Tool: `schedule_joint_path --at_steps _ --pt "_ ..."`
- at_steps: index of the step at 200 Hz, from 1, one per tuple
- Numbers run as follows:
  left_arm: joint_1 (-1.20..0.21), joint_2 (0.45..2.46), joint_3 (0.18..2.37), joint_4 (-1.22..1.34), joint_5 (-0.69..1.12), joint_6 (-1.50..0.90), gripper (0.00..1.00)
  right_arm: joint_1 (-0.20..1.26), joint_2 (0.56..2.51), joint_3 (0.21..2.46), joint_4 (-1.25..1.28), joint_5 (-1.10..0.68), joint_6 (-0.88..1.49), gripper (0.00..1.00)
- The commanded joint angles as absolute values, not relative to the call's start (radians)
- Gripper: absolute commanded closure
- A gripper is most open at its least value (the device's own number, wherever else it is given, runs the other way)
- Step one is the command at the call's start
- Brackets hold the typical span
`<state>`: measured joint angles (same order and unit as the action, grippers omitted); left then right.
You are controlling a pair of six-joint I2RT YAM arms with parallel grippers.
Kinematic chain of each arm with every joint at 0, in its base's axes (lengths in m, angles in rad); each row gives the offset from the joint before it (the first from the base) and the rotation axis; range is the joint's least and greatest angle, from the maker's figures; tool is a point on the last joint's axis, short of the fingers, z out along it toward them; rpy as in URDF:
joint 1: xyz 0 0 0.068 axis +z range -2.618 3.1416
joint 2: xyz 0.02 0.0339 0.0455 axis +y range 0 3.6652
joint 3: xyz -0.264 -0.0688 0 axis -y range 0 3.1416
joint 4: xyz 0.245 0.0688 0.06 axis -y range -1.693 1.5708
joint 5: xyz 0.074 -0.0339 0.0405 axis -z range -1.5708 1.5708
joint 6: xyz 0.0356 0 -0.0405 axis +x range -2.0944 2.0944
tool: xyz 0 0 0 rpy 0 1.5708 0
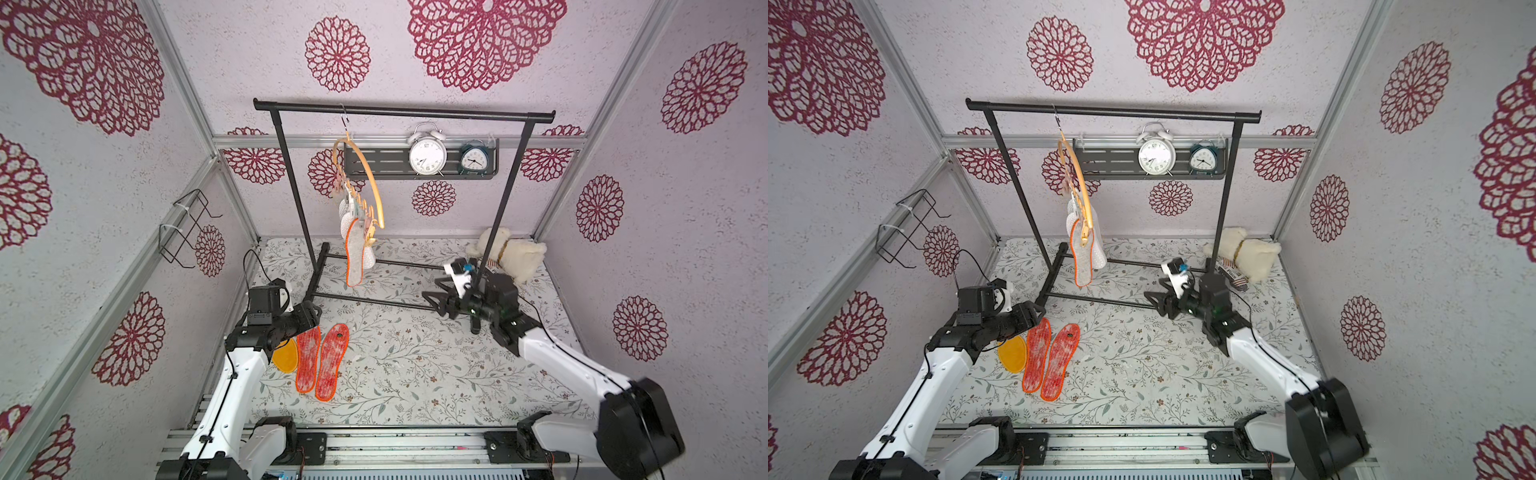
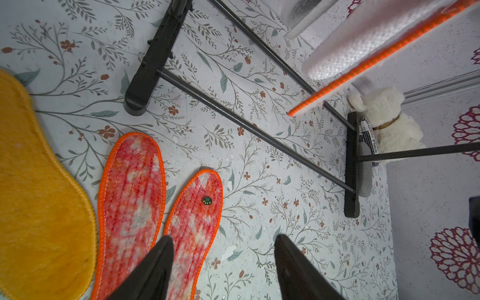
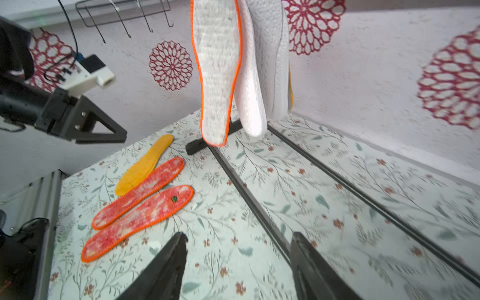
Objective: Take the shoe insoles off the hanger
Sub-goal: Remove the insole from the hanger.
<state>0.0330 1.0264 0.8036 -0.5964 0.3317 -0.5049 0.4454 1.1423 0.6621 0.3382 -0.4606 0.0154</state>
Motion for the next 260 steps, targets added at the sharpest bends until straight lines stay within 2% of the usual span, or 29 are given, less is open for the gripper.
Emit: schedule_joint_path --at_steps 1,43,67,103,148,165,210,260 --pt "0.041 1.018 0.790 -0.548 0.369 -0.501 0.34 0.437 0.913 0.489 0.291 -0.258 -0.050 0.30" --pt "0.041 1.005 0.775 -0.528 0.382 -0.511 0.34 0.431 0.396 0.190 0.139 0.042 -0.038 0.21" --pt "0.040 1.001 0.770 -0.522 0.380 -0.505 0.35 0.430 0.234 0.103 0.196 0.144 -0.034 0.18" --pt "0.040 0.980 0.739 -0.443 0.415 -0.503 0.35 0.431 0.341 0.100 0.206 0.135 -0.058 0.15" --pt "0.018 0.981 0.706 -0.012 0.488 -0.379 0.32 0.431 0.422 0.103 0.220 0.039 -0.086 0.15" --pt "0.020 1.069 0.748 0.127 0.539 -0.341 0.31 0.431 0.430 0.104 0.215 0.013 -0.093 0.15" --pt "0.014 1.377 1.004 0.265 0.851 -0.247 0.36 0.430 0.484 0.115 0.212 -0.035 -0.106 0.15" --pt "-0.010 1.573 1.191 0.261 0.980 -0.110 0.37 0.431 0.527 0.128 0.206 -0.077 -0.120 0.15"
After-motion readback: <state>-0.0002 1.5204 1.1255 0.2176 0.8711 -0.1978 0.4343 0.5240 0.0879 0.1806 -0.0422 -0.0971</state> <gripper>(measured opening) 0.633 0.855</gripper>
